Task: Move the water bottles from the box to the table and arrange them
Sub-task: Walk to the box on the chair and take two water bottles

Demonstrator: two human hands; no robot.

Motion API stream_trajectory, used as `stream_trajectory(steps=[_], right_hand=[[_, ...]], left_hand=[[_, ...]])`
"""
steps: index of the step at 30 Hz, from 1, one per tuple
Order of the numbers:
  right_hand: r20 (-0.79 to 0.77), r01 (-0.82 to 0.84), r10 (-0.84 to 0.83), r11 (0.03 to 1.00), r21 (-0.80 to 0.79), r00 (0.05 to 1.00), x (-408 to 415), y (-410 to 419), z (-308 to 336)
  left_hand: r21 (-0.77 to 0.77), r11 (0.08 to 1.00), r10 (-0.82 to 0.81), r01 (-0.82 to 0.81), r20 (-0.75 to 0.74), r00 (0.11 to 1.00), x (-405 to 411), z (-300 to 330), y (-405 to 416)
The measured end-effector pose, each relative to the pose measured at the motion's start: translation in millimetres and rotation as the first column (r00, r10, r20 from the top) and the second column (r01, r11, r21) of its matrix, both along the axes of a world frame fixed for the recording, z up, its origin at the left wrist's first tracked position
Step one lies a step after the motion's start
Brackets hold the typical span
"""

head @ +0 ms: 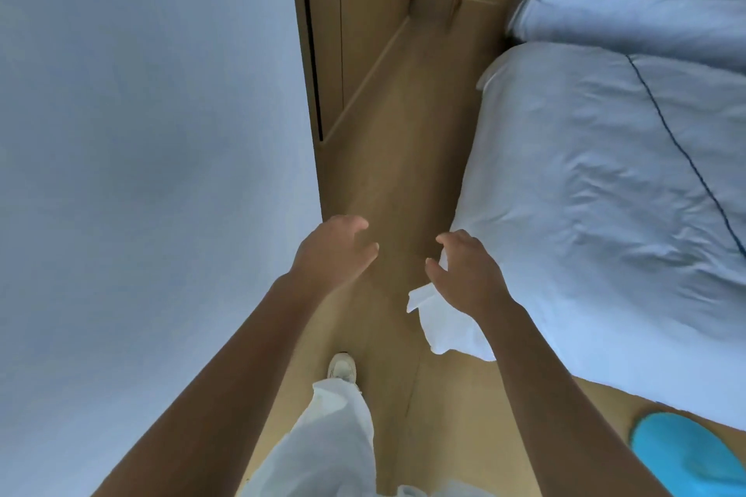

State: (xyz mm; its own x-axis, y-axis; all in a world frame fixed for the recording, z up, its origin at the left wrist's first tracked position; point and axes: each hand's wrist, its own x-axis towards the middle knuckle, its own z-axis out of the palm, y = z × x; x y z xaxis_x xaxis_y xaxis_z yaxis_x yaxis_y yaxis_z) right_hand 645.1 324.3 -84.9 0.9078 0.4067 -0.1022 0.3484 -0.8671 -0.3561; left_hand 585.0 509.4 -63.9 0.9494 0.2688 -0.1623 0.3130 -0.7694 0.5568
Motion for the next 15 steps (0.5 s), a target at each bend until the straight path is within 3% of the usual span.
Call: stream_trajectory(steps=[15], right_hand=[[0.006,0.141,-0.141,0.989,-0.035,0.990,227,93,5]], left_hand=[[0.096,0.968,-0.232,0.232,-0.008,0.973,265,2,106]])
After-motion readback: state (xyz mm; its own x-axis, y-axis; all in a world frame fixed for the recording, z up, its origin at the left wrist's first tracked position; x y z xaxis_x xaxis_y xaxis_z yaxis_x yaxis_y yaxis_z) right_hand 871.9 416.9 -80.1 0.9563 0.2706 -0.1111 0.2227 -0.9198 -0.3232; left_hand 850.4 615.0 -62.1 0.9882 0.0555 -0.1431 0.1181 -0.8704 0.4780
